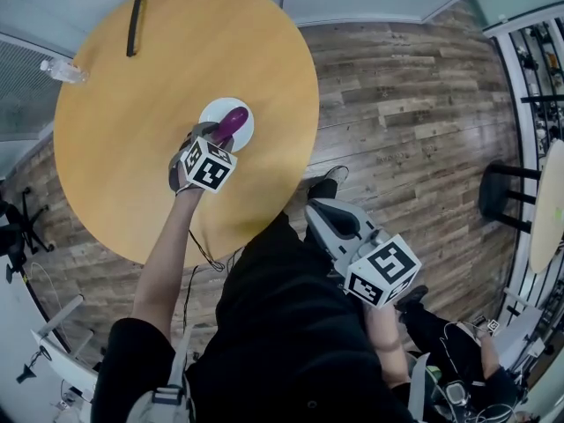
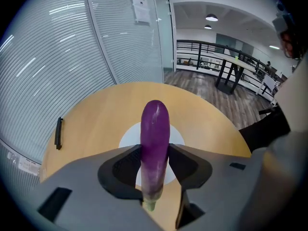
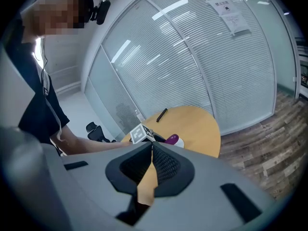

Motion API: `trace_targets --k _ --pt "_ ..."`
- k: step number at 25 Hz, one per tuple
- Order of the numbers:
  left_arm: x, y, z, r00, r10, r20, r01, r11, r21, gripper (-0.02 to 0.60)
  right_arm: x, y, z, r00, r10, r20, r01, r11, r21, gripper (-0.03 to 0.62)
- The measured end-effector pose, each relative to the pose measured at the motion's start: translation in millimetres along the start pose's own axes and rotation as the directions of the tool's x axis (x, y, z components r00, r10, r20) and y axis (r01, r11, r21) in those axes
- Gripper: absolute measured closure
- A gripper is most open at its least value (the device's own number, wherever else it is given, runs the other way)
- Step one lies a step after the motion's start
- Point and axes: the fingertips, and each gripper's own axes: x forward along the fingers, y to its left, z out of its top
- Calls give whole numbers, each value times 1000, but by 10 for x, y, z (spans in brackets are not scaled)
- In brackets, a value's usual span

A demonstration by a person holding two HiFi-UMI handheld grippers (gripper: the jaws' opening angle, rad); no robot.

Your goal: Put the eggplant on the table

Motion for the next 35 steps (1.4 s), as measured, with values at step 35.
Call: trace_targets --k 35 --pt "330 104 -88 998 17 -68 -14 999 44 389 27 -174 56 998 -64 -10 64 998 13 574"
